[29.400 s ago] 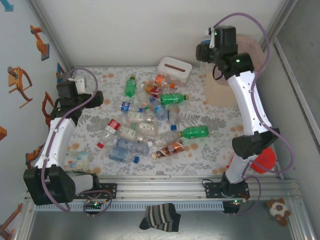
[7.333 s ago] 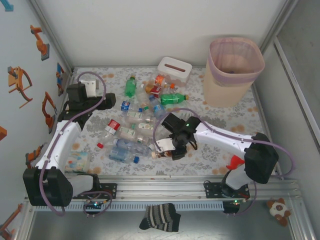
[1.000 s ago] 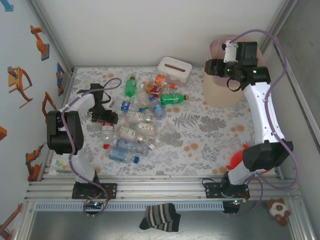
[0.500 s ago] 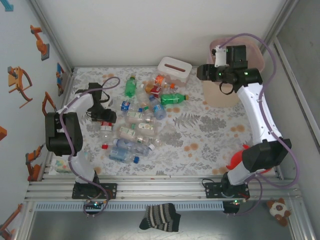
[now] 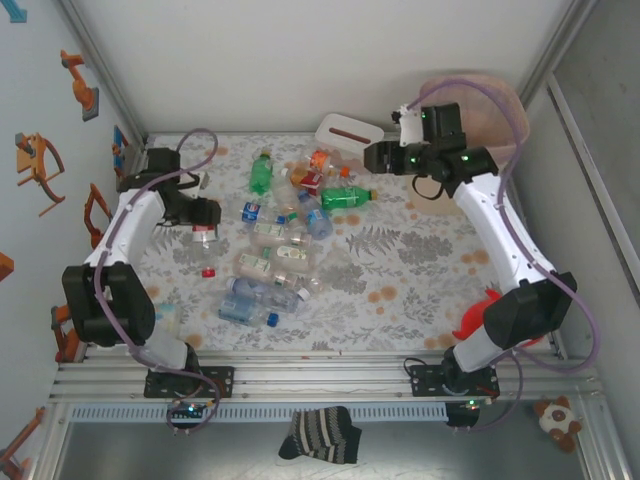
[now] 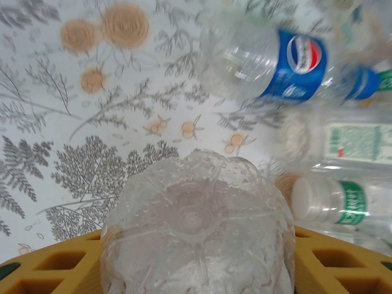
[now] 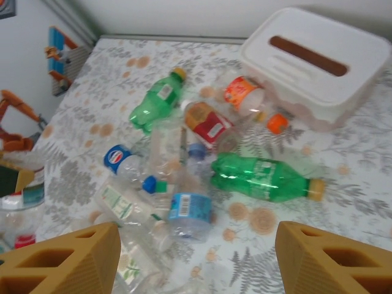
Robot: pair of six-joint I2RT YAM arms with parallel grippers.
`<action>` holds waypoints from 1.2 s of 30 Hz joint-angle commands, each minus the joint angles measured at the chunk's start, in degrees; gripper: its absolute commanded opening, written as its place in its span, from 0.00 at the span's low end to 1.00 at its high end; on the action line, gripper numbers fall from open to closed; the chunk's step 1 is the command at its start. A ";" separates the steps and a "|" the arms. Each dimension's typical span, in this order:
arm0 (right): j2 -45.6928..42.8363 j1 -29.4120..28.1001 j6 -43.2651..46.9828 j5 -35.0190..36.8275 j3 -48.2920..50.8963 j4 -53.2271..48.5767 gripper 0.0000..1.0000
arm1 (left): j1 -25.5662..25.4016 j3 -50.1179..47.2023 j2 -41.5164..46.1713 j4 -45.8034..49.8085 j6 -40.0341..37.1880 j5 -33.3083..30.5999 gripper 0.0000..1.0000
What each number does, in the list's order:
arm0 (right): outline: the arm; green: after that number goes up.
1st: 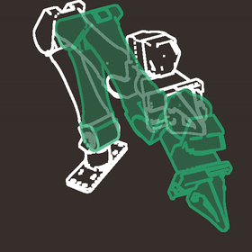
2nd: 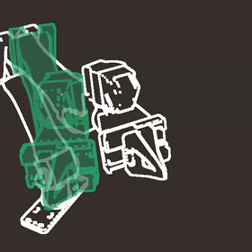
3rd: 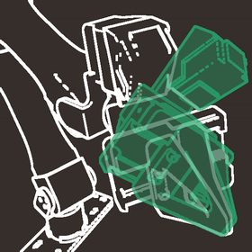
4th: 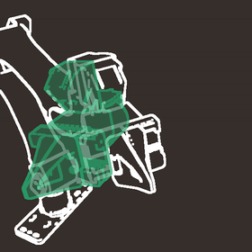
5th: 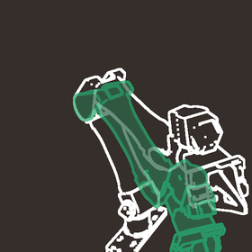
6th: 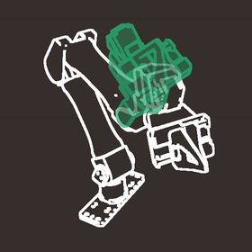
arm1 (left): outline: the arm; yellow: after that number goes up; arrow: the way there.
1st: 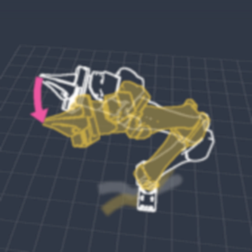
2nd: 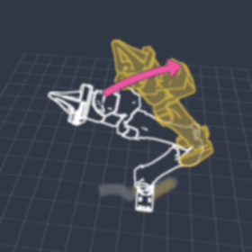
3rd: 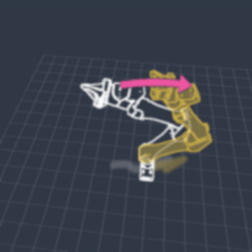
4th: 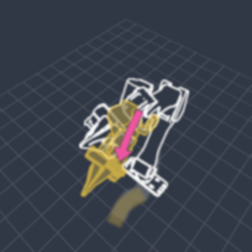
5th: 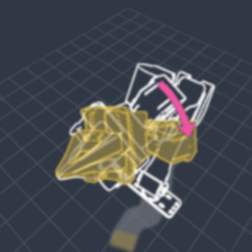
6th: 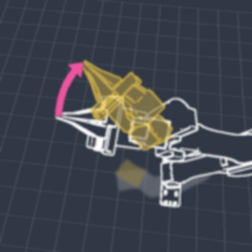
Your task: Put the plastic bottles in the bin
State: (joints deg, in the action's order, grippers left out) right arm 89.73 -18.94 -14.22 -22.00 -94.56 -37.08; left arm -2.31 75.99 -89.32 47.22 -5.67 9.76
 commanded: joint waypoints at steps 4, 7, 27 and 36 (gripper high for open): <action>0.06 -6.13 -6.29 -7.16 4.30 13.25 0.67 | 0.20 6.95 7.39 -0.29 5.42 8.45 0.57; 1.33 -10.23 -7.32 -7.81 5.50 18.37 0.67 | -0.06 7.79 9.67 -3.72 9.45 13.88 0.57; 11.69 -23.66 -5.17 -11.26 -0.10 30.51 0.80 | -12.39 6.89 10.49 -26.77 28.49 24.28 0.57; 13.63 -23.78 -4.52 -11.73 -3.13 28.09 0.73 | -15.79 6.89 9.78 -28.48 28.78 26.03 0.58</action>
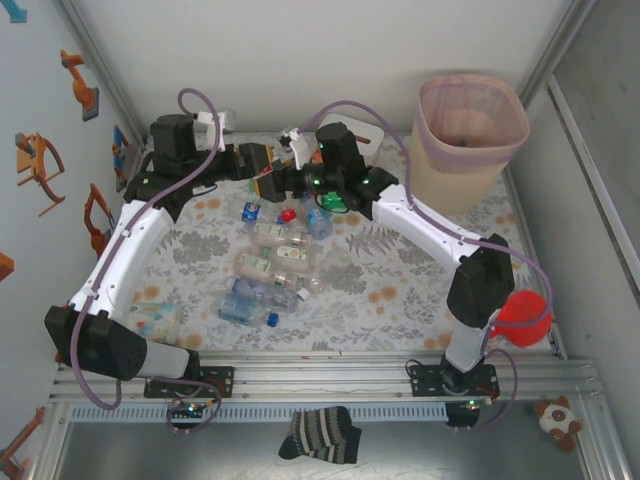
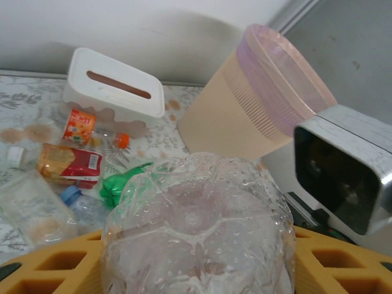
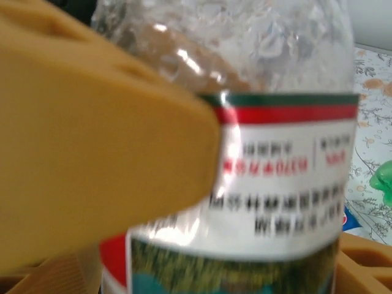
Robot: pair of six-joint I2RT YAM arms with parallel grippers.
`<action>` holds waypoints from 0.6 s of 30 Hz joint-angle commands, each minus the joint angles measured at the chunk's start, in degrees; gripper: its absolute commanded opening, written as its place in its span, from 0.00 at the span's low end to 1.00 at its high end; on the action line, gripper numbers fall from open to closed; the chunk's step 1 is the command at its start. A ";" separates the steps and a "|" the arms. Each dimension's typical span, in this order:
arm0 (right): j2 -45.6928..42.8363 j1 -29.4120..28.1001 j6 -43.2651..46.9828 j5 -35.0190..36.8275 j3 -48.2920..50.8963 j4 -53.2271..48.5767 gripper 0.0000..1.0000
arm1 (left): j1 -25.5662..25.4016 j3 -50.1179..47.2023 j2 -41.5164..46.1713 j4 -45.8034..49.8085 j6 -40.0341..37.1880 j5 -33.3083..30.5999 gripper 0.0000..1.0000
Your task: Put the plastic bottles in the bin
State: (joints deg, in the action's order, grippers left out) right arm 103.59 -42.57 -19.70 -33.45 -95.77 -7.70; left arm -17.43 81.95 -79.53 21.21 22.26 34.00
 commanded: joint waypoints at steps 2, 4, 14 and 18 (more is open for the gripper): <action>-0.48 -0.15 1.45 0.49 -2.01 -2.24 0.68 | -0.85 0.87 -0.01 -2.52 0.94 1.87 0.60; -0.97 -0.15 2.17 1.89 -1.97 -3.49 0.61 | -0.94 0.77 0.03 -2.67 0.94 1.95 0.63; -4.39 3.95 4.14 6.53 -3.31 -10.75 0.58 | -0.28 -0.63 4.40 -0.98 -1.44 -5.64 0.81; -5.84 8.67 5.26 8.29 -5.00 -15.37 0.58 | 0.37 -2.68 6.36 -0.15 -2.56 -8.30 0.83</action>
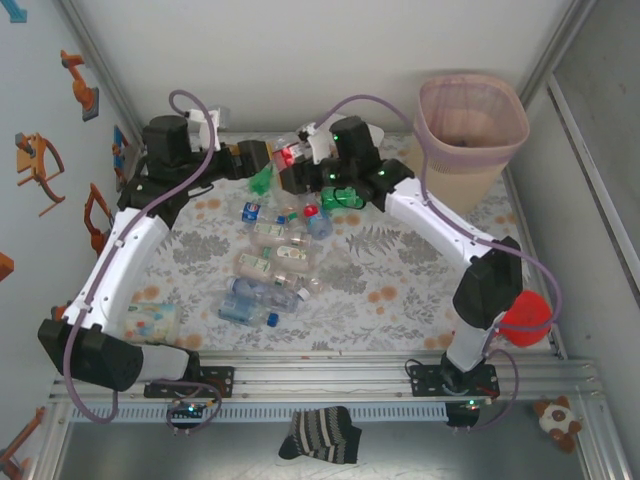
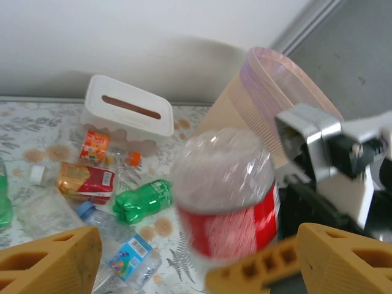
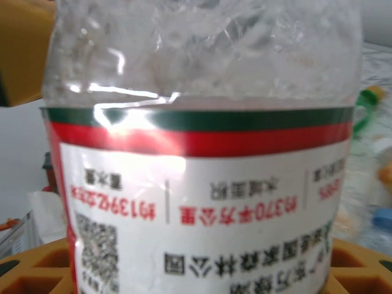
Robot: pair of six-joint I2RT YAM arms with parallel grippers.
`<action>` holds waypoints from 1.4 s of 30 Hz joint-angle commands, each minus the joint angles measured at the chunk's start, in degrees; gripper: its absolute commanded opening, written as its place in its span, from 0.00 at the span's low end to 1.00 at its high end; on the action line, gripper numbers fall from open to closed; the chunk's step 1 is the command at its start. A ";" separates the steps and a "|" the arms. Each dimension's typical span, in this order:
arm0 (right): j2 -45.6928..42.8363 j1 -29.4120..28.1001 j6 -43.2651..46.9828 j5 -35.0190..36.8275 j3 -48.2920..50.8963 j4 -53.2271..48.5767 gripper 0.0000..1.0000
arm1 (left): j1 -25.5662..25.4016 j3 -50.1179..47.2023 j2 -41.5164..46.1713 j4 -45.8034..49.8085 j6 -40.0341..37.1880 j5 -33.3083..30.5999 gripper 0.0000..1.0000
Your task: Put the plastic bottles in the bin
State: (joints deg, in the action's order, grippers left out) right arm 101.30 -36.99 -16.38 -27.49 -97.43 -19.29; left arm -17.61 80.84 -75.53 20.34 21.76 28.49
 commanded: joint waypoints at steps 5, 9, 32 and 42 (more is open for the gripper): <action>-4.25 11.48 2.42 3.87 -7.46 -8.42 0.58 | 0.73 -4.64 3.69 1.05 -2.60 -4.36 0.83; -3.41 18.90 2.47 5.07 -11.98 -11.47 0.58 | 0.72 -7.01 4.36 0.59 -2.08 -4.32 0.83; 15.03 40.93 14.53 25.82 -38.05 -19.72 0.58 | 0.73 -9.47 5.51 0.91 -3.20 -4.98 0.84; 22.82 42.77 20.64 35.16 -37.93 -24.18 0.59 | 0.72 -10.95 5.57 0.50 -2.79 -4.41 0.84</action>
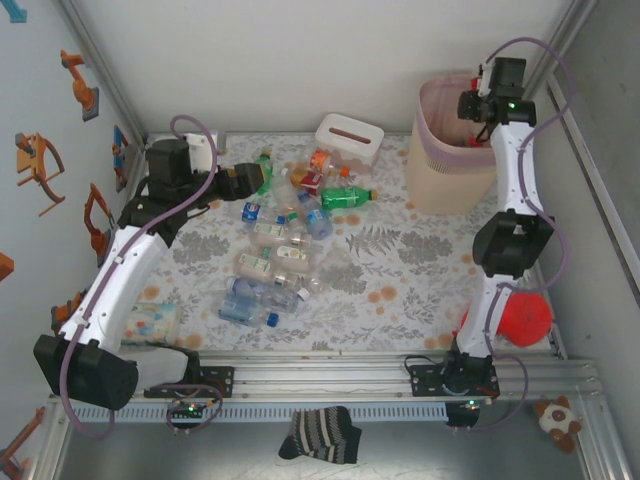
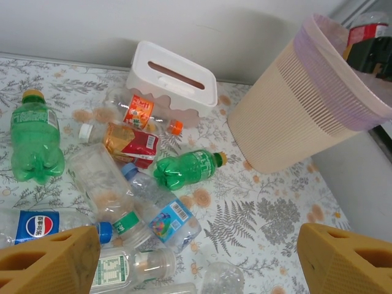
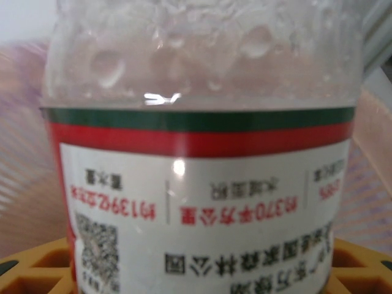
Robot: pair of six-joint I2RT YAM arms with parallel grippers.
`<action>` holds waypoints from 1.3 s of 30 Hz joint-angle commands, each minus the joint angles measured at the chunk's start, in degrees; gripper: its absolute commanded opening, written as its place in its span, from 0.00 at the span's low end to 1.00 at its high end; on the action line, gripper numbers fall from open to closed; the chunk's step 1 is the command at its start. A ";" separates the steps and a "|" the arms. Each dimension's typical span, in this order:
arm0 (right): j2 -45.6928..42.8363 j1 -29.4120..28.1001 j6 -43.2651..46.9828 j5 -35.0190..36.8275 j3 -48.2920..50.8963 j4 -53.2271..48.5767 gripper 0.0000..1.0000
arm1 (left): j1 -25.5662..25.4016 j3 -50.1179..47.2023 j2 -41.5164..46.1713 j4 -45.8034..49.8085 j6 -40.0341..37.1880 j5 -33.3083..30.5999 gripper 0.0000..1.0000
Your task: Put the plastic bottles in the bin
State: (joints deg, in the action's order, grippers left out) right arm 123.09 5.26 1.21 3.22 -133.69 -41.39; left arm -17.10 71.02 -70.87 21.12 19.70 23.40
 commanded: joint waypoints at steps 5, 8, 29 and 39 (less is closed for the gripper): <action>4.45 0.87 4.03 6.40 -2.10 -3.71 0.59 | 0.14 -2.11 0.64 -0.71 -0.21 1.21 0.84; 6.11 0.97 4.11 7.22 -2.44 -4.52 0.59 | 0.13 -2.29 0.80 -0.56 -0.28 0.97 0.84; -2.61 0.78 -3.66 2.06 -0.84 -4.94 0.78 | -0.21 -2.38 -1.35 1.91 -2.01 -1.66 0.83; -13.40 -1.89 -6.80 -7.49 5.72 -4.08 0.76 | -3.28 0.08 -3.78 15.66 -1.97 -13.84 0.80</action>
State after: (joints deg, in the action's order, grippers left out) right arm 112.33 4.93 -3.77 -0.21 -130.28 -45.74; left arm -19.25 69.32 -74.56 29.93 17.37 15.31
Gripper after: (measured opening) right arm 0.762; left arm 0.798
